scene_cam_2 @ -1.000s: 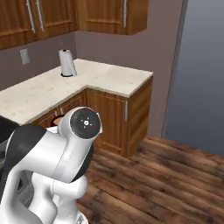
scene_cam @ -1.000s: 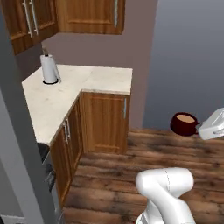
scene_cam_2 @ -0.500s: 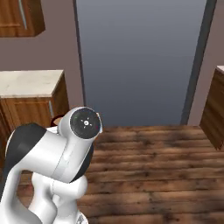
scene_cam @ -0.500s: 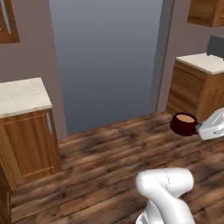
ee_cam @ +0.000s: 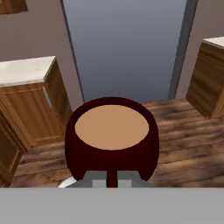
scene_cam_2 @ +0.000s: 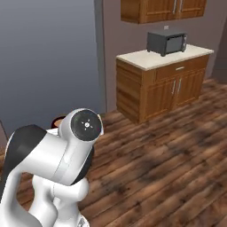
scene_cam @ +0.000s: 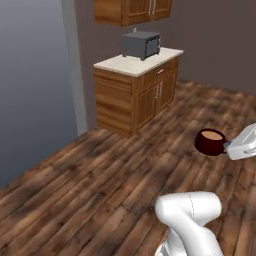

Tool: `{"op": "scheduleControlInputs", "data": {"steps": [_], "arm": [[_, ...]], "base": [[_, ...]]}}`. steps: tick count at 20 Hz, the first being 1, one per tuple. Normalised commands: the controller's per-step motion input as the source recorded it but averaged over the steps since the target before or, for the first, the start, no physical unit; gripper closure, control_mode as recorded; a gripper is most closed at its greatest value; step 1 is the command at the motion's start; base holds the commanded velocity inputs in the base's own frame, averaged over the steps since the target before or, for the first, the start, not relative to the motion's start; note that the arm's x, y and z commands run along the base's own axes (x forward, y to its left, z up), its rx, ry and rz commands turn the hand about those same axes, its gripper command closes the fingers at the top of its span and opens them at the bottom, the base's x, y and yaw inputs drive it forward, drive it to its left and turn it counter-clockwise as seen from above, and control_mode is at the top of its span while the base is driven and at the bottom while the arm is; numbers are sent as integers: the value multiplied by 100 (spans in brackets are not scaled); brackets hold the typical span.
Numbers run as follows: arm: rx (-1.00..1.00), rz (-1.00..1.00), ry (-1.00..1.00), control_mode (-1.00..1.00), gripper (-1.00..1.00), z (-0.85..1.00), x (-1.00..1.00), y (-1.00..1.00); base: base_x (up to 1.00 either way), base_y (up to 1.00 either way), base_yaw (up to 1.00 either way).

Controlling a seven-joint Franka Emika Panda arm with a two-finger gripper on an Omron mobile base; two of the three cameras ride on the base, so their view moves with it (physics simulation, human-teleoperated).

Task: Pick the cup of tea, navigate to the dining table, and place it on the saucer.

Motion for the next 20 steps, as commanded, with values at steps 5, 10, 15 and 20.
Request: {"op": "scheduleControlInputs", "data": {"steps": [5,10,15,20], "arm": [[0,0,0,100,100,0,0,0],[0,0,0,100,100,0,0,0],[0,0,0,100,100,0,0,0],[0,0,0,100,100,0,0,0]], "base": [[36,0,-78],[57,0,-72],[76,1,-65],[99,3,-51]]}}
